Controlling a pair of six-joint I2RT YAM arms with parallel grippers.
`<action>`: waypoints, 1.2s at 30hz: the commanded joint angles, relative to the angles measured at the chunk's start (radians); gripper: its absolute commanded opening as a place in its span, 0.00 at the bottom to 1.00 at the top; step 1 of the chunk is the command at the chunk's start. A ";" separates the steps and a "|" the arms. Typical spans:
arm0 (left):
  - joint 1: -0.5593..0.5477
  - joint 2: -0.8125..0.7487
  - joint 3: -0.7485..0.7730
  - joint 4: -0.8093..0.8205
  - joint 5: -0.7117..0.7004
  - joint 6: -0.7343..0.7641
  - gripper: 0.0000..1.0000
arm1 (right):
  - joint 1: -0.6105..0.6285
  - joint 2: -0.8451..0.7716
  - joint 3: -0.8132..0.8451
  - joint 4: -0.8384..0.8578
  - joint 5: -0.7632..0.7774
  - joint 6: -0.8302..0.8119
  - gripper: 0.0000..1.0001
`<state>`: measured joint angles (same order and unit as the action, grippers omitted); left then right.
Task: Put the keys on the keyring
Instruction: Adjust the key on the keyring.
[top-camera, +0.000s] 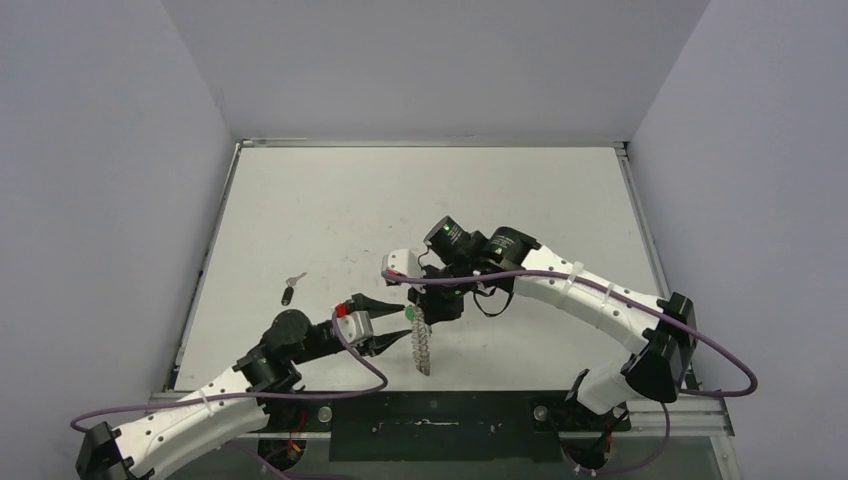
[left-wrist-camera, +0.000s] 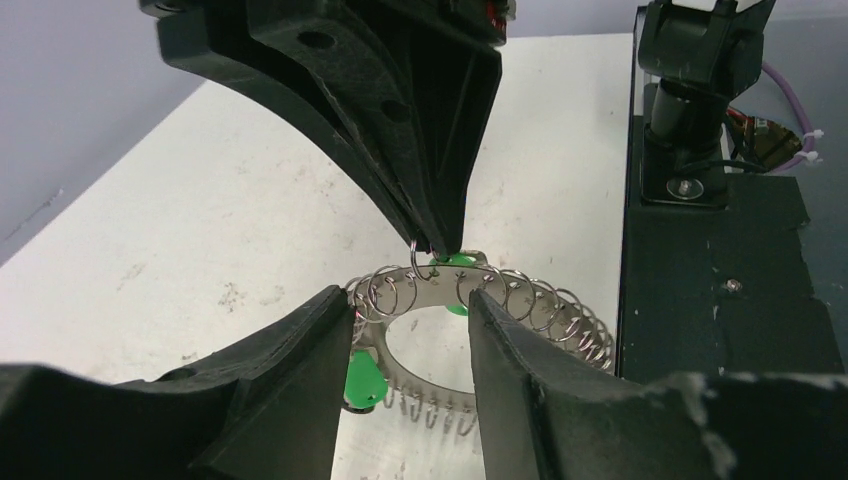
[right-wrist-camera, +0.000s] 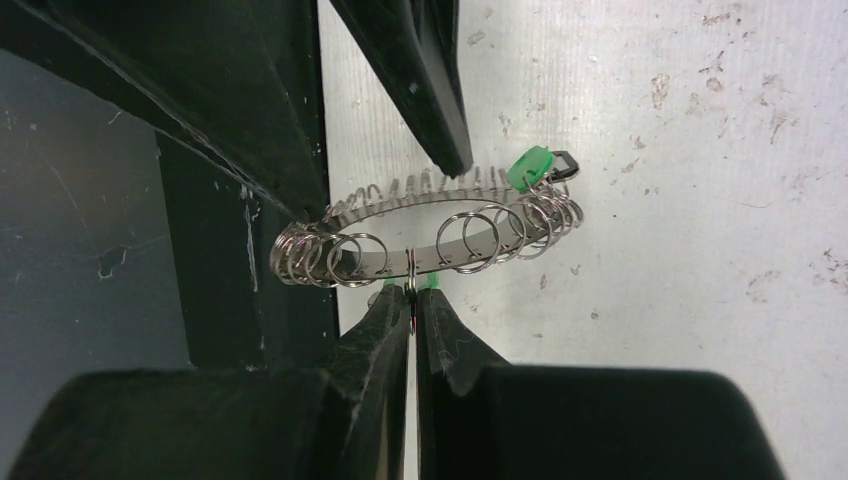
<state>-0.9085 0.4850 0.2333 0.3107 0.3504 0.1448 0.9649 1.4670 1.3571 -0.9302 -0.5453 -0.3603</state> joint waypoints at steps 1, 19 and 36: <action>-0.001 0.068 0.046 0.072 0.030 0.004 0.44 | 0.024 0.035 0.099 -0.079 0.033 0.016 0.00; -0.003 0.241 0.041 0.224 0.099 -0.022 0.15 | 0.061 0.091 0.135 -0.060 0.029 0.061 0.00; -0.004 0.240 0.006 0.267 0.091 -0.038 0.00 | 0.051 0.019 0.049 0.080 0.108 0.074 0.18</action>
<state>-0.9081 0.7551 0.2420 0.4828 0.4301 0.1318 1.0225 1.5543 1.4342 -1.0080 -0.4660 -0.3031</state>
